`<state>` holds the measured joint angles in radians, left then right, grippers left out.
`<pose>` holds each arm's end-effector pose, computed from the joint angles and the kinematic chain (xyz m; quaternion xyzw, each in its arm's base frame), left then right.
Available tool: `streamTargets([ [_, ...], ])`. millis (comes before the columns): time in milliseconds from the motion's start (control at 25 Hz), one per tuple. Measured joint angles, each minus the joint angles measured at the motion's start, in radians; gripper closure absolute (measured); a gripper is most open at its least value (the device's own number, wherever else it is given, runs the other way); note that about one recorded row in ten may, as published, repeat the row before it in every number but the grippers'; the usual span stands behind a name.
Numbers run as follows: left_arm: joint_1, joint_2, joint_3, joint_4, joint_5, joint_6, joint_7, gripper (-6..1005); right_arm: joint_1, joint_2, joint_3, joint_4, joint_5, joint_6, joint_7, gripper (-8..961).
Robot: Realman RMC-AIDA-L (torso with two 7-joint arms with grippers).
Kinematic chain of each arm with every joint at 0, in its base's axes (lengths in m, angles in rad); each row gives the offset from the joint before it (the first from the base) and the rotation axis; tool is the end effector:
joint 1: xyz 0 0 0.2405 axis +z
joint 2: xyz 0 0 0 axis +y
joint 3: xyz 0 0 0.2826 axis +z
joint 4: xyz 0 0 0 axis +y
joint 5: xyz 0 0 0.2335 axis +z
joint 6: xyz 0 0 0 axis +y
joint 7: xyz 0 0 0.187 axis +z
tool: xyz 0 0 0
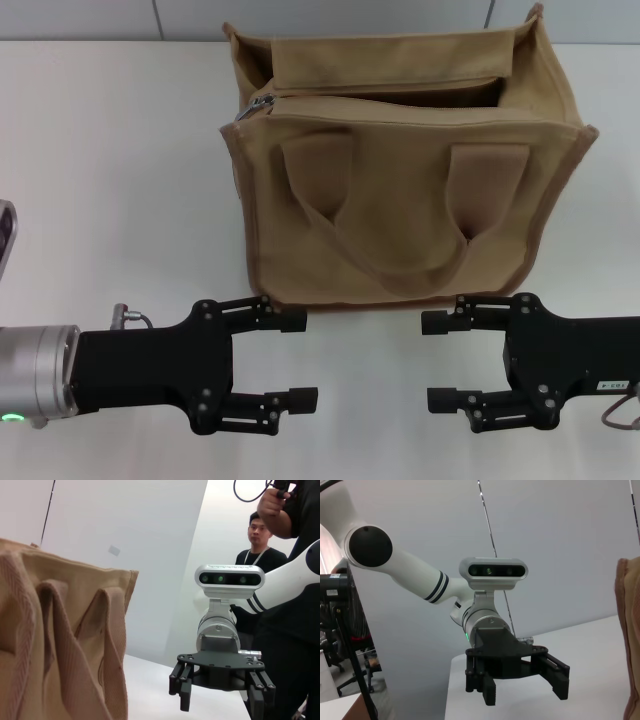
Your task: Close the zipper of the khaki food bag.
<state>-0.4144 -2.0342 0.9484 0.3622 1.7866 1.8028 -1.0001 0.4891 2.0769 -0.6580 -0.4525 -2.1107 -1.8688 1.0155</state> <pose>-0.2850 0.2662 -0.0846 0.9316 0.1342 0.3377 0.0041 0.2759 0.2811 -0.0790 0.9457 -0.1015 -0.3082 0.0185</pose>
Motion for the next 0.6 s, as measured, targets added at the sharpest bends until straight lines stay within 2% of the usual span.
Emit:
streamTargets([
  [600,-0.006,0.0,-0.008,0.0,0.002,-0.001,-0.003,182,0.002,0.0,0.004,0.0,0.0,0.001,0.002,210],
])
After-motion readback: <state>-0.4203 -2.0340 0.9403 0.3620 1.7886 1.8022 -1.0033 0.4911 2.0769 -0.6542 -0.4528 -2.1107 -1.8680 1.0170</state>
